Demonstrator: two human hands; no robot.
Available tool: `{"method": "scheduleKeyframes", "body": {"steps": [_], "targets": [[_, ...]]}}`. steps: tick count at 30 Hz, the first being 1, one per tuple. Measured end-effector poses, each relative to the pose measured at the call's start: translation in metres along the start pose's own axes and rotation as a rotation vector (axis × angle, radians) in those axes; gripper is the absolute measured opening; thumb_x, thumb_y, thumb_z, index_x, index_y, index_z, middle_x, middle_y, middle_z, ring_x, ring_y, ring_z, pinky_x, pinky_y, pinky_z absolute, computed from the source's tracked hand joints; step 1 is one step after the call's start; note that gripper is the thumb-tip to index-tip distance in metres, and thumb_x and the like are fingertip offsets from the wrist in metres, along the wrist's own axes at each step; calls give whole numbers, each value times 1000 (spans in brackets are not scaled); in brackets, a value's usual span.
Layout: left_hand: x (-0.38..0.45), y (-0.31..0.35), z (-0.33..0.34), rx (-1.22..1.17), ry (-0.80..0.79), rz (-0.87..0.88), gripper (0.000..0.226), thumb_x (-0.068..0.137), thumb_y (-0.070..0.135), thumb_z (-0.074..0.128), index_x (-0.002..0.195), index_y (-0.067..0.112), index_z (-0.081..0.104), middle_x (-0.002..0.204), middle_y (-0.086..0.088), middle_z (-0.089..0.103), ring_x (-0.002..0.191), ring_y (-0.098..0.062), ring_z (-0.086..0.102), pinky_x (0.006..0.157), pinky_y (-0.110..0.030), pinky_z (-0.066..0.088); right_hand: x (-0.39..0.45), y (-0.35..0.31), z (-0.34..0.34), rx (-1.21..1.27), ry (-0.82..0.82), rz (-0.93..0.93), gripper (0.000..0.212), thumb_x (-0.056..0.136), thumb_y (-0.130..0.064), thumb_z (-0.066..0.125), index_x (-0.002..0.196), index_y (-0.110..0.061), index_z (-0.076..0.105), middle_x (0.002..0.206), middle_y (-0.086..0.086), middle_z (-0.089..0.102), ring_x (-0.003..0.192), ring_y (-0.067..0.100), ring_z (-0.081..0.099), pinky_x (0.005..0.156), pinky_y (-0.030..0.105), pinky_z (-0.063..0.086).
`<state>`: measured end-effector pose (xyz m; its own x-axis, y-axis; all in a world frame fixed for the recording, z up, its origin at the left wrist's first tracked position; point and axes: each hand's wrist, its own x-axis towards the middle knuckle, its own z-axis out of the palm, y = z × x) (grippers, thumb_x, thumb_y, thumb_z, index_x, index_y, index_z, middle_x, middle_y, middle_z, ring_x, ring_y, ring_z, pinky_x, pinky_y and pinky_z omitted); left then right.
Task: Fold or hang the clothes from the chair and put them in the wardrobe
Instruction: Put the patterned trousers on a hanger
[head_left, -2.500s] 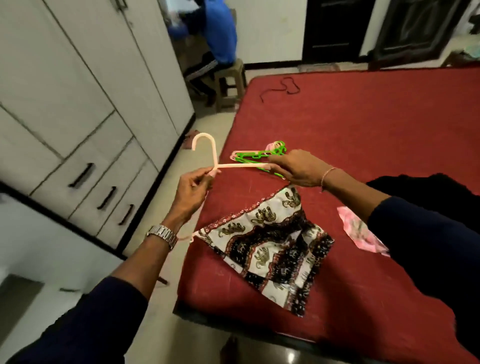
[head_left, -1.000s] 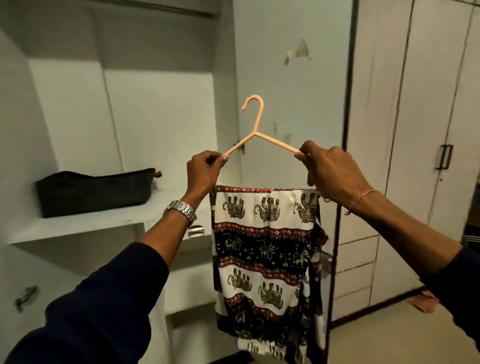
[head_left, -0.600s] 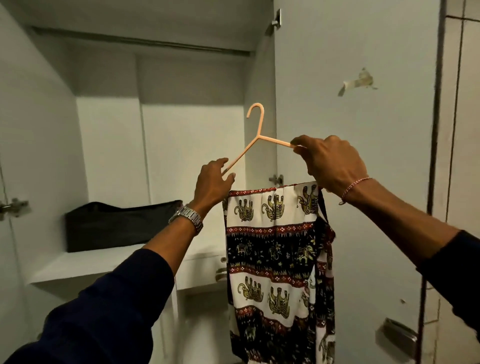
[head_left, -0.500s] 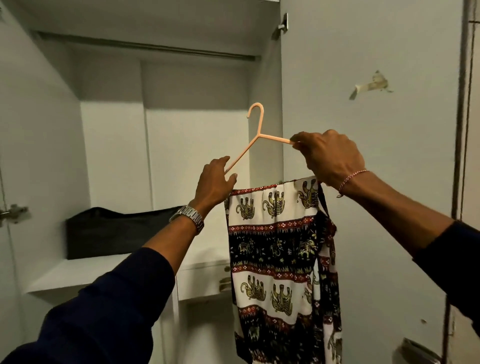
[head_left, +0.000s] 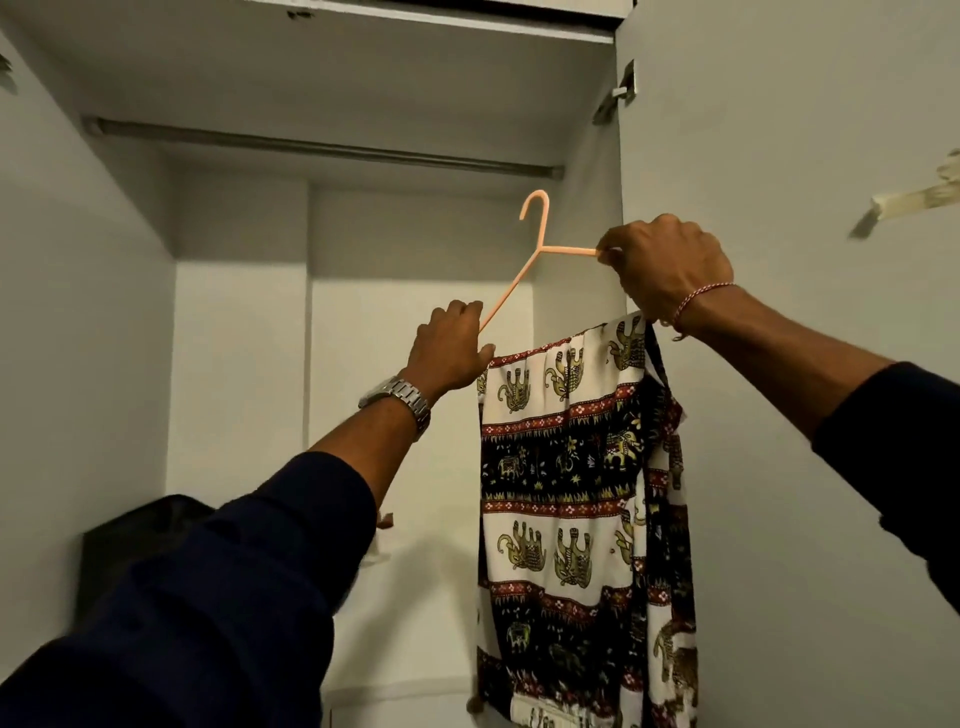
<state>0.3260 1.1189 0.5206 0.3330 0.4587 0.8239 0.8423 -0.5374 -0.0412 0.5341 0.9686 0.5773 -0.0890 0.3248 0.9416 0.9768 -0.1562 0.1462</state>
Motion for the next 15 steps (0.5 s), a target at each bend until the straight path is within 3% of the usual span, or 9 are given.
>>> {"method": "scheduleKeyframes", "body": {"steps": [5,15], "targets": [[62,-20,23,36,23,18,62,95,37,61,146,9,38,144,-16,47,127,-38,47,98,-50,46,61,7,40,-40,33,16,23,102,-32,55,115,-15,64,75,8,49,60,20,44,57,30,37],[184,-63,61,-5,180,117,66,95,36,63,149,11,36,146,-15,46,134,-35,44,105,-49,43,149,0,122,-229,95,12,23,98,-30,62,115,-19,71,80,10,57,69,28,54,65,36,48]]}}
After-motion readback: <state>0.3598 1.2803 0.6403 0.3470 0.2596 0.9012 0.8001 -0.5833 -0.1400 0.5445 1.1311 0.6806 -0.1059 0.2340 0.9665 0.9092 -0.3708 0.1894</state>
